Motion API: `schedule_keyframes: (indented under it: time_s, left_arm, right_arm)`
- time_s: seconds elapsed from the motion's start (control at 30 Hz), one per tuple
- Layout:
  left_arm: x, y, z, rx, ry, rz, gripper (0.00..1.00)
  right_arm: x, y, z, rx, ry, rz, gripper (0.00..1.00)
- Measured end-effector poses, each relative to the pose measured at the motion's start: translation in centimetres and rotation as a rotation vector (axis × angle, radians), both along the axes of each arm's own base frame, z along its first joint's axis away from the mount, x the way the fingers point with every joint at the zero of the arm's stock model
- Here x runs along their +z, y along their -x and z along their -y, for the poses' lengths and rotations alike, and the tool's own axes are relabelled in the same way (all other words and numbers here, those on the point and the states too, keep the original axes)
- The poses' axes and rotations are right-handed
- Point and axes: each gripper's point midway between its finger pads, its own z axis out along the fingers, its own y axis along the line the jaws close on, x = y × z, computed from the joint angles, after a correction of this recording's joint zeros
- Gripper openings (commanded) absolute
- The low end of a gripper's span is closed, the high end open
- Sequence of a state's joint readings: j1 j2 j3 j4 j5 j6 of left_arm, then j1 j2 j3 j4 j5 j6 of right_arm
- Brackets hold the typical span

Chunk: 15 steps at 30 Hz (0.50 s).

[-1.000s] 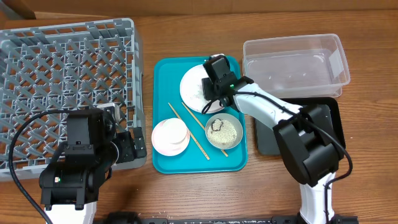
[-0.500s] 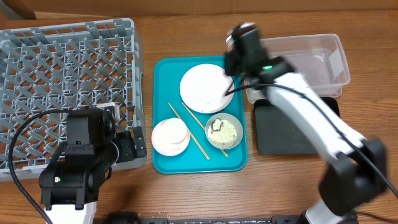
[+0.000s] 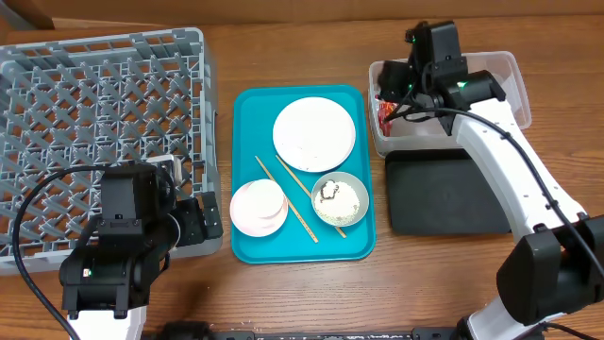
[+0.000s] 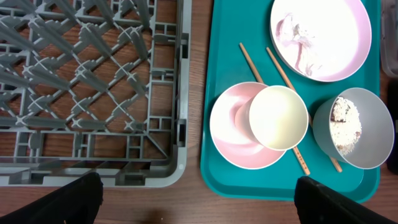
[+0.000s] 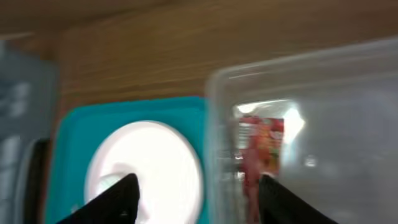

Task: Sort waste into correct bins and load items into the dishwasher
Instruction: 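Grasp the red wrapper with the right gripper, drop it into the clear bin, then grasp the white tissue with the right gripper, drop it into the clear bin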

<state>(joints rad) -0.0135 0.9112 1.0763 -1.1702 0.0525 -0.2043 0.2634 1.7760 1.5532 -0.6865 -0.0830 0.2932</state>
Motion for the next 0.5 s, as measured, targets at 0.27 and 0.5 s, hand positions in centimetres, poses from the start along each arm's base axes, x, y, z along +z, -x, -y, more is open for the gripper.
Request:
schedule_keyframes:
  time_s: [0.27,0.5]
  left_arm:
    - [0.0,0.0,0.0,0.0,0.0,0.0,1.0]
    - [-0.1,0.0,0.0,0.0,0.0,-0.005,1.0]
  right_arm:
    - [-1.7,5.9,-12.6,0.491,-0.001,-0.016,0.69]
    - [-11.4,7.7,-16.1,0.607,0.096,-0.179,0.7]
